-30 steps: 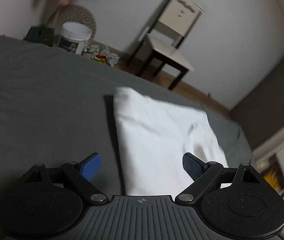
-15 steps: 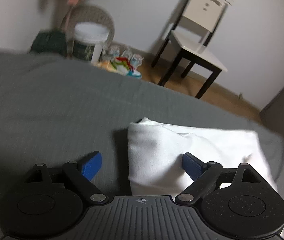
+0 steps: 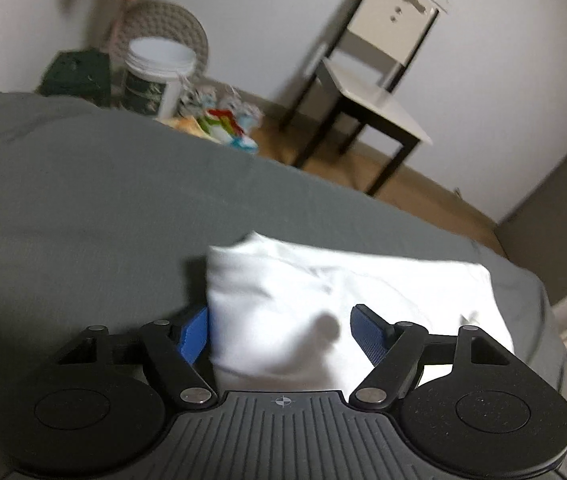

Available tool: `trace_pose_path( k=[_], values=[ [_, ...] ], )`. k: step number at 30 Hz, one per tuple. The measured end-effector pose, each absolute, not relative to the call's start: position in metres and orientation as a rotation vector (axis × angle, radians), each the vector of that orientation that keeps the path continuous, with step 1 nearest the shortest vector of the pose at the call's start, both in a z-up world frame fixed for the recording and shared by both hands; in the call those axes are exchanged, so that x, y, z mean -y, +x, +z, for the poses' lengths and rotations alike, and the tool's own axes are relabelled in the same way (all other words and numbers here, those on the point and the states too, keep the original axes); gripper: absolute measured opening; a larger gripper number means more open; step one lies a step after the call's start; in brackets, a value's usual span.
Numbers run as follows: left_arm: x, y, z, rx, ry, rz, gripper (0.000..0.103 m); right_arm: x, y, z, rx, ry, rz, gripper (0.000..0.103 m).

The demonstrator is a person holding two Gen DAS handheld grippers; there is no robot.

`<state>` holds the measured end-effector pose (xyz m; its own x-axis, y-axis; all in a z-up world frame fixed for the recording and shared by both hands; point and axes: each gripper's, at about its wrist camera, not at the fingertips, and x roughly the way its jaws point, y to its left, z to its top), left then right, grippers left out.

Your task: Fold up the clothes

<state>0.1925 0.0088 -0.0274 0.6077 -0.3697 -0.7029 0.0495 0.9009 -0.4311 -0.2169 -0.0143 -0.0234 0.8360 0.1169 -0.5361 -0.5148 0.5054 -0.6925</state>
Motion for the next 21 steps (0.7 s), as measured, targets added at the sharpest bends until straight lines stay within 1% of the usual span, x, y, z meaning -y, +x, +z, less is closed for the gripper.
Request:
trace_pose_path(
  k=[1,2,3,10,12,14,15,17,19,20,21],
  values=[
    [-0.009,0.193,-0.029,-0.904,-0.401,-0.247,0.068,0.015,-0.212,-0.025,-0.459,-0.973,0.392,0.080],
    [-0.011,0.194,-0.030,-0.917,-0.403,-0.230,0.058,0.015,-0.210,-0.026,-0.461,-0.974,0.387,0.081],
    [-0.012,0.195,-0.032,-0.925,-0.406,-0.213,0.050,0.015,-0.209,-0.026,-0.462,-0.976,0.381,0.081],
    [-0.009,0.194,-0.037,-0.919,-0.417,-0.163,0.043,0.013,-0.202,-0.030,-0.465,-0.977,0.354,0.083],
    [-0.010,0.191,-0.038,-0.905,-0.420,-0.149,0.034,0.011,-0.201,-0.032,-0.464,-0.979,0.347,0.083],
    [-0.012,0.189,-0.039,-0.895,-0.431,-0.139,0.027,0.013,-0.200,-0.030,-0.479,-0.965,0.342,0.082],
    [-0.013,0.189,-0.039,-0.895,-0.443,-0.139,0.021,0.015,-0.198,-0.029,-0.489,-0.956,0.339,0.081],
    [-0.013,0.189,-0.040,-0.900,-0.457,-0.140,0.016,0.017,-0.196,-0.029,-0.491,-0.955,0.314,0.079],
    [-0.011,0.189,-0.039,-0.903,-0.453,-0.139,0.013,0.016,-0.200,-0.031,-0.471,-0.994,0.274,0.073],
    [-0.009,0.189,-0.038,-0.903,-0.438,-0.139,0.012,0.015,-0.199,-0.034,-0.473,-1.008,0.269,0.066],
    [-0.007,0.190,-0.037,-0.903,-0.421,-0.137,0.012,0.014,-0.198,-0.036,-0.480,-1.018,0.269,0.055]
  ],
)
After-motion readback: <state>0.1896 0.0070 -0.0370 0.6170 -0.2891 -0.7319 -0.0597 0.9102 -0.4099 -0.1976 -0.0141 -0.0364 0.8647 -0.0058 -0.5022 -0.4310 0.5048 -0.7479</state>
